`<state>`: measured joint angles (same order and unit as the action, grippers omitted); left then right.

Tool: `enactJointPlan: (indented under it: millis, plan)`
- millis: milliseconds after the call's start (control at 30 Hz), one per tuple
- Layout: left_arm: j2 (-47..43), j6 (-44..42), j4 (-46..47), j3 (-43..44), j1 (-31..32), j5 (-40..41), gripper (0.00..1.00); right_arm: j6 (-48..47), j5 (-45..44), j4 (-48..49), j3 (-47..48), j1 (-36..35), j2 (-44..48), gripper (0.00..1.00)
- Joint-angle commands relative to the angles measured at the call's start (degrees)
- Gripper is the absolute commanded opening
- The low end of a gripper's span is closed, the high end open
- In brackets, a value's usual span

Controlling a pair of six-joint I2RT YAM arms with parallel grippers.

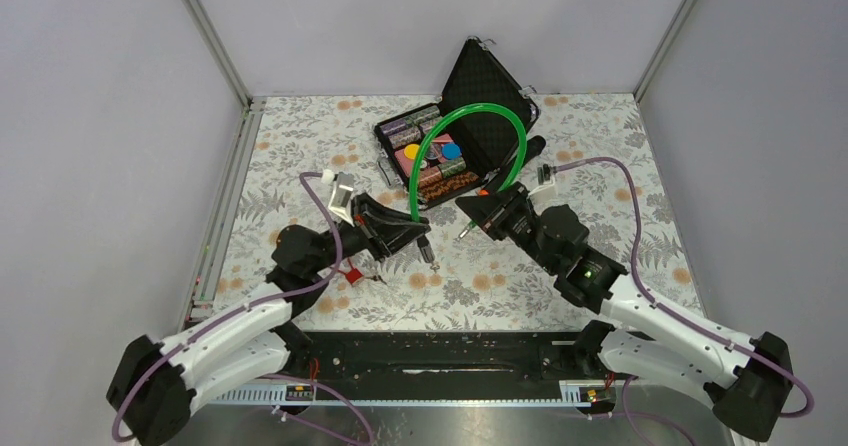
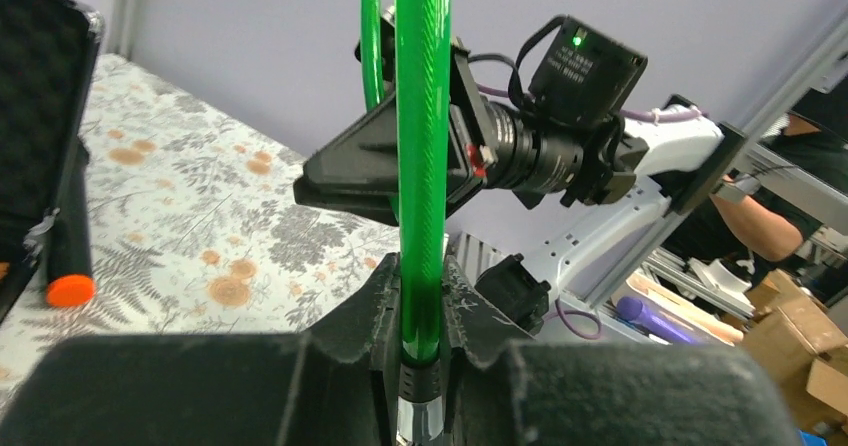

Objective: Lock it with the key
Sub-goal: Lock the lock.

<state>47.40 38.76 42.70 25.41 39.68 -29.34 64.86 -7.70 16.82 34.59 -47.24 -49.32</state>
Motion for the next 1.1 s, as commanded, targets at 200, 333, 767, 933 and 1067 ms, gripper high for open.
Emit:
enactJointPlan:
  millis: [200, 333, 767, 933, 1067]
  plan:
    - [11.74, 5.13, 38.45, -0.29, 0.13, -10.09, 0.00, 5.65, -13.06, -1.76, 11.07, -9.82, -3.09, 0.00]
    - [12.17, 3.50, 38.60, 0.78, 0.08, -11.08, 0.00, 5.55, -14.22, -2.27, 11.12, -10.10, -3.09, 0.00]
    - [12.90, 1.56, 38.26, 0.90, 0.13, -6.56, 0.00, 5.91, -11.98, -2.85, 13.92, -10.24, -5.33, 0.00]
    - [12.90, 1.06, 38.34, 0.53, 0.09, -3.93, 0.00, 6.48, -12.07, -3.02, 13.98, -10.41, -5.91, 0.00]
    - [12.74, 0.44, 38.18, -0.07, 0.09, -0.95, 0.00, 7.22, -11.53, -2.74, 14.17, -10.42, -6.22, 0.00]
